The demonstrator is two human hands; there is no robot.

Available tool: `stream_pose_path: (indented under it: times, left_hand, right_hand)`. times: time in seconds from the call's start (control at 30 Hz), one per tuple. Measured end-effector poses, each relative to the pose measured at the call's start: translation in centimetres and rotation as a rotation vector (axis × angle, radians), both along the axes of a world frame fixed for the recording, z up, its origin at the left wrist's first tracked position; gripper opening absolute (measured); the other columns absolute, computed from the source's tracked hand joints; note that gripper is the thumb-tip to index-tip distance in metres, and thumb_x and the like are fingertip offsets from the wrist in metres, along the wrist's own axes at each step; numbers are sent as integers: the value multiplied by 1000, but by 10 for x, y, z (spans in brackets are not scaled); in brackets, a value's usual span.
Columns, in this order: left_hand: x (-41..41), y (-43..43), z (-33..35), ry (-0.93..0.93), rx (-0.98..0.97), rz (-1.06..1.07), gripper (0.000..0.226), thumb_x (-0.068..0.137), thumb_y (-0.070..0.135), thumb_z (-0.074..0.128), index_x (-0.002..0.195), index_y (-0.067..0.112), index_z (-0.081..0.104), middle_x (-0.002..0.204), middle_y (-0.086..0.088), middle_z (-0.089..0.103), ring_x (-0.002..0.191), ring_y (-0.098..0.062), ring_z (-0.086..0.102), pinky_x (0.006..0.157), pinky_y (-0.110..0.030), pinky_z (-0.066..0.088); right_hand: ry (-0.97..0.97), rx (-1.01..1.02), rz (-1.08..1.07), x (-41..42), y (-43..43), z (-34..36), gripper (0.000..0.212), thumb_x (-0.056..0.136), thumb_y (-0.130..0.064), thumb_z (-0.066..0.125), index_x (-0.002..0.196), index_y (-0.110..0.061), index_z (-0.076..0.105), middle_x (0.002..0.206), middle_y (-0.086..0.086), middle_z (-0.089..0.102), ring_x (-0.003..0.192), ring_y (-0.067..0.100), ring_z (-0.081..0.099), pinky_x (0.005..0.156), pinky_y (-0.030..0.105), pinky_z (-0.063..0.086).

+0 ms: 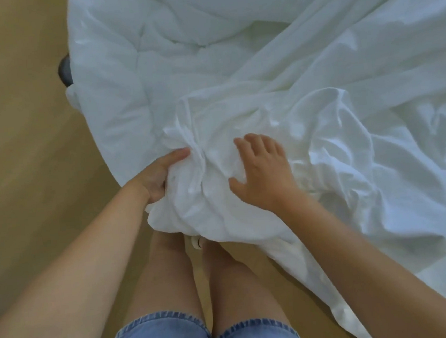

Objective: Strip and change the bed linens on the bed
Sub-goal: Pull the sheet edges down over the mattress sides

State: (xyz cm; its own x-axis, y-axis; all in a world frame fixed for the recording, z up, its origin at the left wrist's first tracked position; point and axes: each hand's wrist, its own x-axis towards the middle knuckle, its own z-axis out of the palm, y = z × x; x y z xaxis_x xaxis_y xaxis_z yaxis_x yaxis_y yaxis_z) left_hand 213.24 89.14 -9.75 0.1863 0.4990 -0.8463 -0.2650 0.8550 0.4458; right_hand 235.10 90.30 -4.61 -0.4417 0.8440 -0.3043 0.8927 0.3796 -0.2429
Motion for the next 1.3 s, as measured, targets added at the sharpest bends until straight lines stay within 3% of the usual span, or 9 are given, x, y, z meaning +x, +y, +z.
stream_pose_path:
  times: [0.1, 0.23, 0.37, 0.47, 0.67, 0.87, 1.1, 1.23, 1.3]
  left_hand:
    - [7, 2, 0, 77, 34, -29, 38, 75, 36, 73, 108, 18, 65, 101, 1, 73, 94, -16, 70, 77, -29, 54]
    - [-7, -6, -7, 218, -10, 193, 25, 79, 23, 73, 102, 16, 66, 96, -2, 73, 89, -21, 69, 76, -34, 55]
    - [-16, -3, -8, 268, 55, 198, 36, 74, 30, 76, 106, 17, 65, 95, 2, 74, 87, -17, 69, 71, -30, 55]
    - [-17, 1, -3, 184, 93, 221, 58, 67, 44, 76, 117, 16, 64, 106, -1, 72, 96, -21, 69, 81, -35, 53]
    - [-36, -17, -5, 346, 145, 274, 62, 59, 38, 76, 112, 8, 64, 104, -8, 71, 98, -27, 67, 71, -32, 54]
    - [-47, 3, 17, 241, 203, 38, 103, 29, 55, 87, 118, 10, 62, 116, -10, 67, 106, -27, 64, 96, -43, 48]
    - [-46, 2, 35, -140, 86, -11, 63, 80, 56, 50, 121, 12, 64, 128, -11, 60, 116, -30, 59, 95, -40, 49]
    - [-12, 9, 54, 94, 260, -317, 31, 83, 25, 68, 112, 24, 62, 108, 5, 70, 98, -13, 67, 83, -20, 52]
    - [7, 5, 65, 356, 509, -547, 16, 87, 22, 64, 96, 35, 58, 92, 17, 66, 84, -3, 63, 68, -3, 43]
  right_hand:
    - [-218, -32, 187, -19, 4, -23, 86, 76, -51, 62, 141, -12, 21, 143, 12, 26, 133, 32, 23, 111, 48, 14]
    - [-590, 17, 302, -36, 7, -43, 79, 84, -21, 59, 142, 1, 10, 144, 21, 22, 134, 37, 24, 107, 56, 23]
    - [-425, -2, 335, -43, 34, -42, 32, 91, -3, 41, 123, -4, 45, 124, 14, 51, 114, 33, 50, 84, 40, 43]
    - [-151, 31, 168, -35, 46, -10, 13, 82, 0, 44, 86, -11, 46, 93, 9, 58, 87, 30, 56, 60, 33, 31]
    - [12, 295, -483, 69, 95, 55, 26, 68, -20, 34, 79, -8, 54, 88, 29, 61, 83, 47, 57, 68, 40, 40]
    - [-116, 135, -458, 95, 103, 29, 11, 76, 7, 44, 84, 4, 50, 96, 30, 56, 92, 44, 53, 69, 40, 36]
    - [-58, 80, -504, 56, 101, 39, 30, 76, 3, 47, 106, 1, 50, 116, 26, 48, 108, 42, 42, 89, 47, 35]
    - [376, 147, -222, -1, 60, 70, 59, 66, -12, 50, 125, -2, 50, 130, 18, 47, 123, 35, 39, 108, 45, 28]
    - [338, 66, 97, -29, 40, 74, 71, 68, -17, 54, 137, -7, 41, 145, 13, 38, 138, 29, 26, 115, 43, 12]
